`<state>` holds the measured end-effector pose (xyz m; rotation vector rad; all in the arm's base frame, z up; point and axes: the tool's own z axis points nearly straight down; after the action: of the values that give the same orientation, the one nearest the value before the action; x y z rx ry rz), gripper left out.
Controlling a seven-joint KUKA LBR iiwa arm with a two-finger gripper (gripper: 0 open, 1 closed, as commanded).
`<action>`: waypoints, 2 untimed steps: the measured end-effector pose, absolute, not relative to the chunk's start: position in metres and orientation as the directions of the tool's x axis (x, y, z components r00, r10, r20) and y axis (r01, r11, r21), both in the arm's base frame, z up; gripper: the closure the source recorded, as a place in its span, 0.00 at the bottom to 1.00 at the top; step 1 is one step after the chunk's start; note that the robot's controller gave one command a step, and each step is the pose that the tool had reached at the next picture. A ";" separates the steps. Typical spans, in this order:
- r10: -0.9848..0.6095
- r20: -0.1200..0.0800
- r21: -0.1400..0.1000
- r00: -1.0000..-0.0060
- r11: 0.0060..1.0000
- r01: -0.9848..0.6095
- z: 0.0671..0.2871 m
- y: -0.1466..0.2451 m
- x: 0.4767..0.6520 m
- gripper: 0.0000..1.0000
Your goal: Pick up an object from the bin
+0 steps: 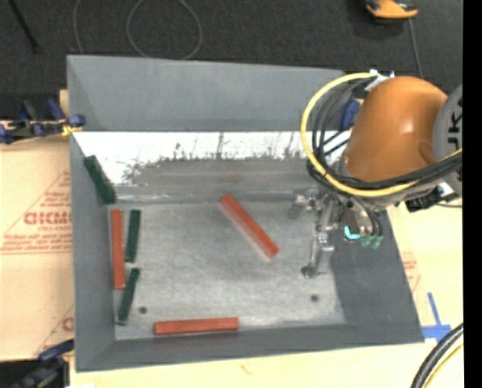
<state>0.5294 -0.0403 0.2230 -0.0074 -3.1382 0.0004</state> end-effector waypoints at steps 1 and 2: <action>0.138 0.003 0.001 -0.990 0.990 0.138 0.115 -0.031 0.556 0.00; -0.125 -0.014 -0.004 -0.992 0.992 -0.125 0.336 -0.032 0.583 0.00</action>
Offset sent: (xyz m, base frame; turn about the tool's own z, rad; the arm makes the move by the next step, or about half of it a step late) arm 0.0270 0.0093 -0.1043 0.1357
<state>0.5832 -0.0324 0.3362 0.1979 -3.1500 0.0045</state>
